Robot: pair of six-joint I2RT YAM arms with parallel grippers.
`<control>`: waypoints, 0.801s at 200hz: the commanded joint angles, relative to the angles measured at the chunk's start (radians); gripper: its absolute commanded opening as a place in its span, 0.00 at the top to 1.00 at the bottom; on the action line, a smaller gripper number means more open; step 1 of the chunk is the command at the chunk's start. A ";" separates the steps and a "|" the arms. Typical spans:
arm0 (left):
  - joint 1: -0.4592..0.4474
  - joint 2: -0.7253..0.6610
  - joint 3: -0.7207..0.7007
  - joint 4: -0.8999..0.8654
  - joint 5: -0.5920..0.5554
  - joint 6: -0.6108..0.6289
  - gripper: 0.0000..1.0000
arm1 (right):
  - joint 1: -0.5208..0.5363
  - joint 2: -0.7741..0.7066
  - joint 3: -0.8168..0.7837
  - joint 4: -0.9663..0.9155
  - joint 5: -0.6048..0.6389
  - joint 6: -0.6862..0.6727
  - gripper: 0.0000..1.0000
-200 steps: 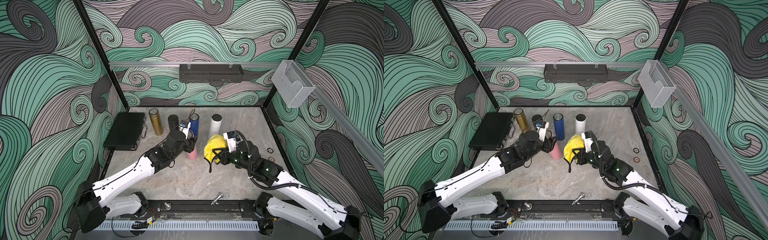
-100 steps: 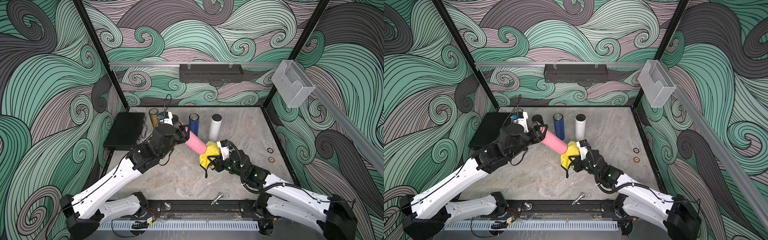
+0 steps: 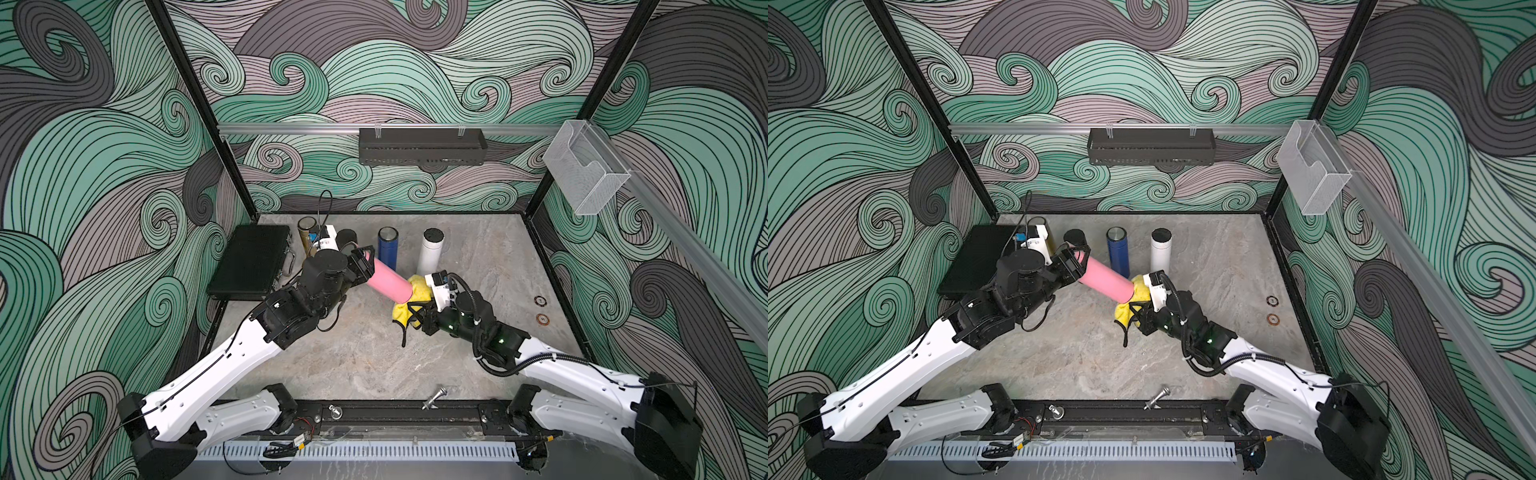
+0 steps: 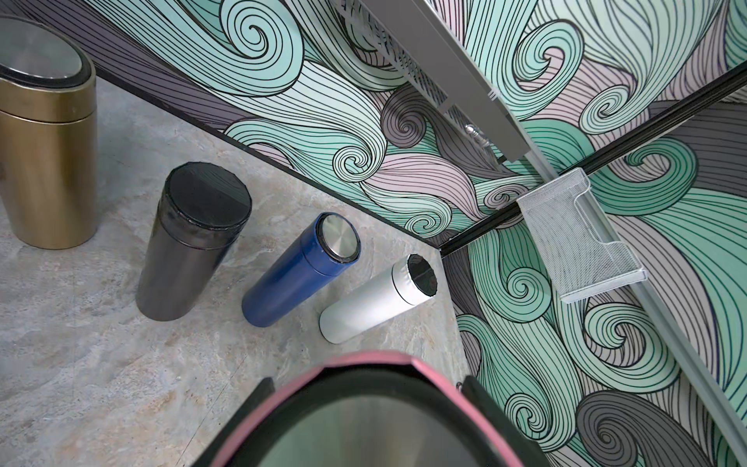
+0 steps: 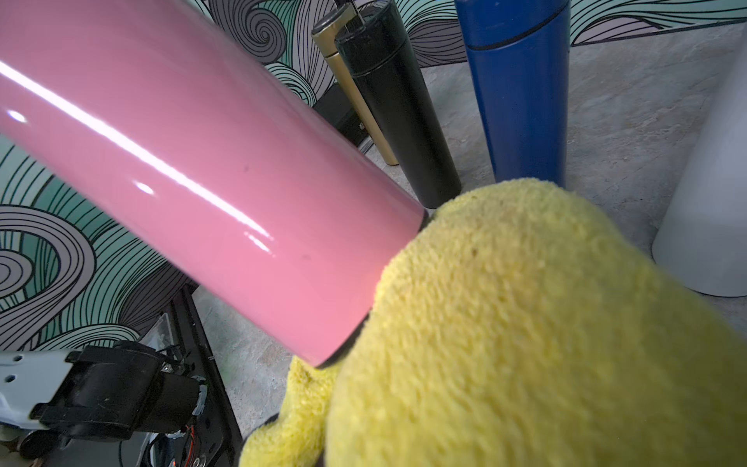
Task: Wipe the surface of the thermos
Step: Wipe the dirt from the surface of the thermos.
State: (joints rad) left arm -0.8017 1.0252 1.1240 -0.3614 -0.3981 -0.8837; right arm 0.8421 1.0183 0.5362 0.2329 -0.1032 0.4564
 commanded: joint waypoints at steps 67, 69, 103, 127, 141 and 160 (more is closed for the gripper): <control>0.036 -0.071 -0.036 0.102 -0.013 -0.015 1.00 | 0.011 -0.082 -0.111 0.030 0.130 0.055 1.00; 0.036 -0.072 -0.036 0.105 -0.011 -0.016 1.00 | 0.011 -0.071 -0.109 0.034 0.130 0.057 1.00; 0.038 -0.079 -0.026 0.133 0.036 -0.026 1.00 | 0.011 0.094 -0.057 0.184 0.096 0.049 1.00; 0.038 -0.074 -0.015 0.117 0.033 -0.036 1.00 | 0.011 0.174 0.000 0.293 0.046 0.035 1.00; 0.039 -0.074 -0.024 0.122 0.016 -0.033 1.00 | 0.012 0.197 0.033 0.324 0.015 0.024 1.00; 0.047 -0.072 -0.037 0.129 0.005 -0.032 1.00 | 0.011 0.204 0.058 0.342 -0.006 0.014 1.00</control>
State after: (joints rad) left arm -0.7685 0.9680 1.0599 -0.3134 -0.3809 -0.9031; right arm 0.8497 1.2240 0.5392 0.4416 -0.0593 0.4904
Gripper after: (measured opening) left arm 0.626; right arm 0.117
